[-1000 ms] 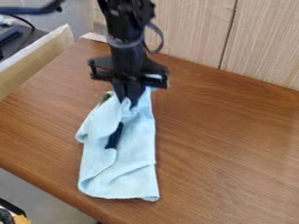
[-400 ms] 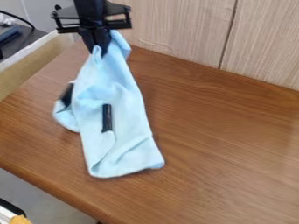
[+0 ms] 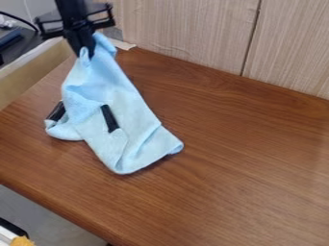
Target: Move the cloth from right to left
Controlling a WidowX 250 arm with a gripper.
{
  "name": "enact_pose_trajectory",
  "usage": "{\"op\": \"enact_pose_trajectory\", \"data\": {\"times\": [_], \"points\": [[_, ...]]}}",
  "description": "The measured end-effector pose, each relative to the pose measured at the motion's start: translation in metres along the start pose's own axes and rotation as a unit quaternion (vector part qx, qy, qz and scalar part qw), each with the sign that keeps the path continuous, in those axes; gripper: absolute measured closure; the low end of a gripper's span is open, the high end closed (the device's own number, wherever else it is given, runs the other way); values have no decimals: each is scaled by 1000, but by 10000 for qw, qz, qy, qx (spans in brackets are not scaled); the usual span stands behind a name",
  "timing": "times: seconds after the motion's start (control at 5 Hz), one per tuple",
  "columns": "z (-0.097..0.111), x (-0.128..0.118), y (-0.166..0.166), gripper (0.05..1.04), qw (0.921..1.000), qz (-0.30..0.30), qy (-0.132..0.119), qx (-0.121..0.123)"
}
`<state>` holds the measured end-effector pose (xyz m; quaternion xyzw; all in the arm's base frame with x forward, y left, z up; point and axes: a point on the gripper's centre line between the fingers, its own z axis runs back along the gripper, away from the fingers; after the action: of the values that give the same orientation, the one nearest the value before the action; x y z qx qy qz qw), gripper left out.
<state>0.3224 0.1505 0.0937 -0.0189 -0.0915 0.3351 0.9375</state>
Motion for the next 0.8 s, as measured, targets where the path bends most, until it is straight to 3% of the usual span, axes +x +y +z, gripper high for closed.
{"op": "enact_pose_trajectory", "data": {"times": [0.2, 0.4, 0.8], "points": [[-23, 1, 19, 991, 9987, 414, 285, 33], [-29, 2, 24, 829, 9983, 495, 313, 65], [-36, -4, 28, 251, 9972, 556, 469, 145]]}}
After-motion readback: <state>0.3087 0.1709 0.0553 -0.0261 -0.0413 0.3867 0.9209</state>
